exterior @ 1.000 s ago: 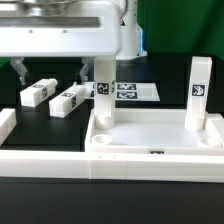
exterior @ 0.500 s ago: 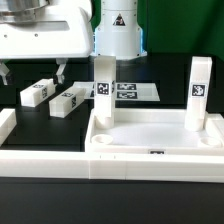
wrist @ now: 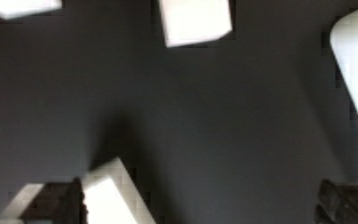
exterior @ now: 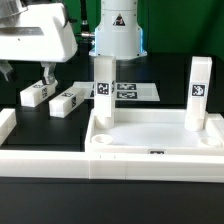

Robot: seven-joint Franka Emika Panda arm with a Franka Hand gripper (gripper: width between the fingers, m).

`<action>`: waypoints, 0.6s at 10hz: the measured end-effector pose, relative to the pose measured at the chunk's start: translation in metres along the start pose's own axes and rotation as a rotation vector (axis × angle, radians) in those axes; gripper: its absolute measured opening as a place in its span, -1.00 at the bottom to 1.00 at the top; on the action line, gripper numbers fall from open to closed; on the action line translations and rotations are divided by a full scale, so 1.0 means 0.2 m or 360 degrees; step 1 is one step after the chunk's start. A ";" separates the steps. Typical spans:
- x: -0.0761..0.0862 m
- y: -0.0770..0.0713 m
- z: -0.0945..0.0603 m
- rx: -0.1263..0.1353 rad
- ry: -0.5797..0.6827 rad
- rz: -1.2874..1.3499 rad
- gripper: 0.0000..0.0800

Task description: Assemble desk

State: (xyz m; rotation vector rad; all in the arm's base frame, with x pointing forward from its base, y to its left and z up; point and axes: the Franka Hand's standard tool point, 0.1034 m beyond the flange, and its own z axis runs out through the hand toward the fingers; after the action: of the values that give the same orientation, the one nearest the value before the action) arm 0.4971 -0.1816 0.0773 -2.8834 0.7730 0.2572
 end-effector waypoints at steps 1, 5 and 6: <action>0.00 -0.01 0.00 -0.0004 -0.0001 -0.0017 0.62; -0.04 0.04 0.10 -0.0010 0.0000 -0.0146 0.62; -0.06 0.04 0.12 -0.0008 -0.0015 -0.0163 0.62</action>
Offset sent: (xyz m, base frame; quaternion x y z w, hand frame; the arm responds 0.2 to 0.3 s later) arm -0.0110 0.0077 -0.0289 0.0611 0.0057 -0.0167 0.9980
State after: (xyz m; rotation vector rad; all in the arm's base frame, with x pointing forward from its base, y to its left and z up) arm 0.4790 -0.1778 0.0559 -2.9132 0.6219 0.2612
